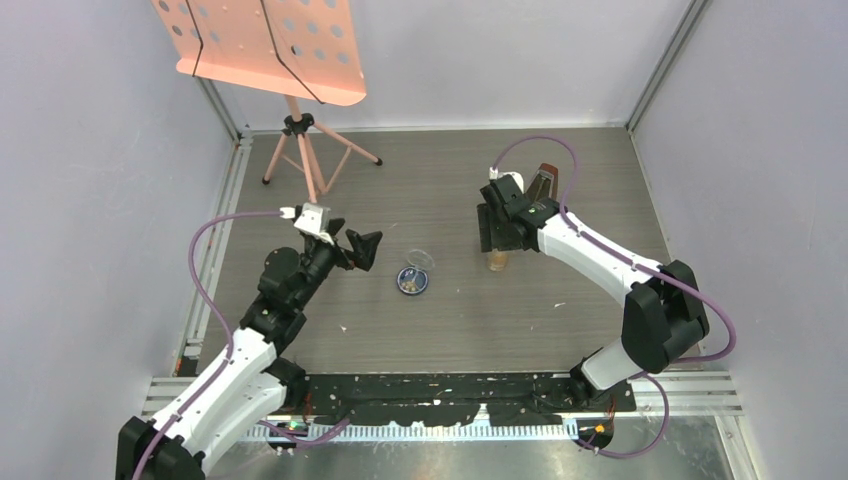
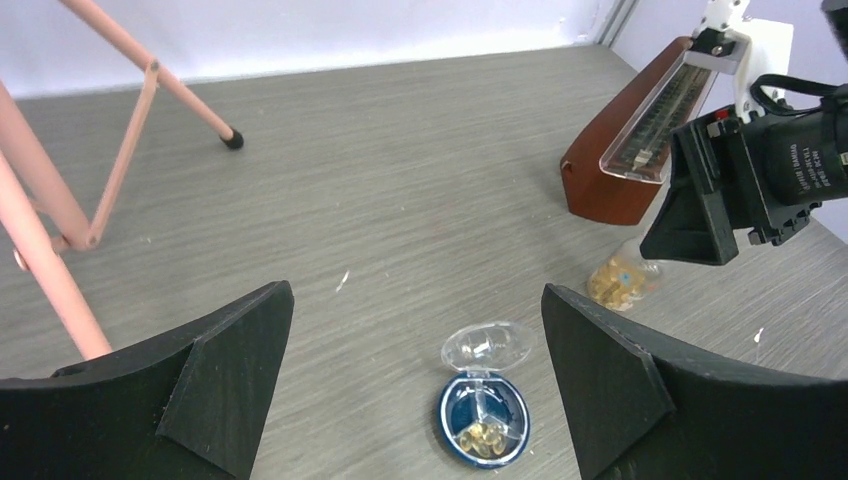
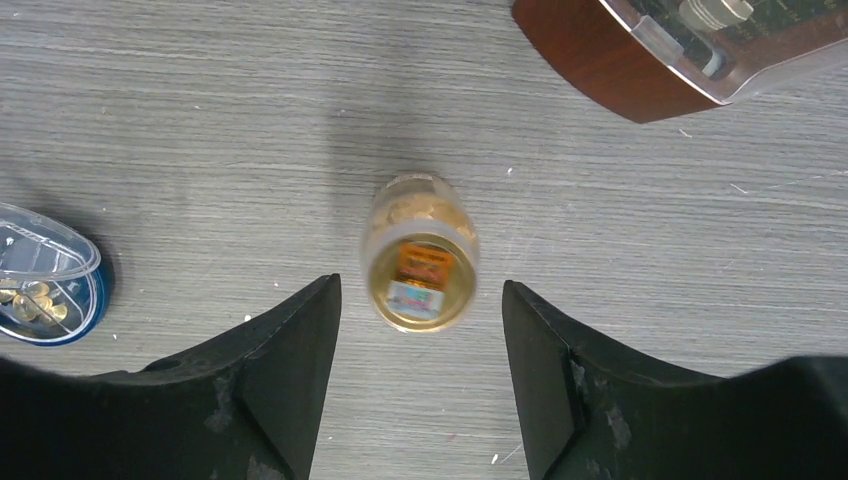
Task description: Sort the pills into containers
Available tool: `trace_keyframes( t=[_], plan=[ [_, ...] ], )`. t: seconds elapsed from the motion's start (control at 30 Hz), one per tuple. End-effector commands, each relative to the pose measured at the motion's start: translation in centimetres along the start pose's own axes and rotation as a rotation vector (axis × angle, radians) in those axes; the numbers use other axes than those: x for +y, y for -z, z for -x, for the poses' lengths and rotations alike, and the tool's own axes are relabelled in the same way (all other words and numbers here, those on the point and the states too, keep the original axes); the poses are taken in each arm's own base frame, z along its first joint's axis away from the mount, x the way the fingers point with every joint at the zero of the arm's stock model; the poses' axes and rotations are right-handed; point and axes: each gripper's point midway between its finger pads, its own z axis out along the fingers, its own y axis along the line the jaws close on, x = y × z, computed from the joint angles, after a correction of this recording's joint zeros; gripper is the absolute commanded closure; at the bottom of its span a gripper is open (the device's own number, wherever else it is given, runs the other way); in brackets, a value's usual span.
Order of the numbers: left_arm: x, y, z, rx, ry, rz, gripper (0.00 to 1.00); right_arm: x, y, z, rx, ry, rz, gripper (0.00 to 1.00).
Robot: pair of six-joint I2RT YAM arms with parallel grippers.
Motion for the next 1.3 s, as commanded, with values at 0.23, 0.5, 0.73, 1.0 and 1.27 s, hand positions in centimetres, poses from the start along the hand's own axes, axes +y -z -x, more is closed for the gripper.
trace_keyframes(
  t=[0.23,0.5,0.73,1.0,1.27],
  plan=[
    [1.8,1.0,-1.7,0.038,0.161,0.138,0.06,1.3,3.5,4.6,-0.117,-0.013,0.098,0.29],
    [0.3,1.8,-7.5,0.293,0.442,0.164,0.34,7.0,6.9,7.7,-0.092,0.053,0.396,0.29],
    [-0.2,2.3,-12.2,0.428,0.542,0.177,0.65,11.9,6.1,7.5,0.004,0.104,0.625,0.39],
    [1.1,3.9,-17.5,0.582,0.541,0.278,0.82,14.5,2.2,5.8,0.143,0.039,0.682,0.41],
    [0.0,4.5,-20.8,0.759,0.483,0.228,0.85,13.5,-2.0,3.9,0.259,0.037,0.548,0.44]
  ],
)
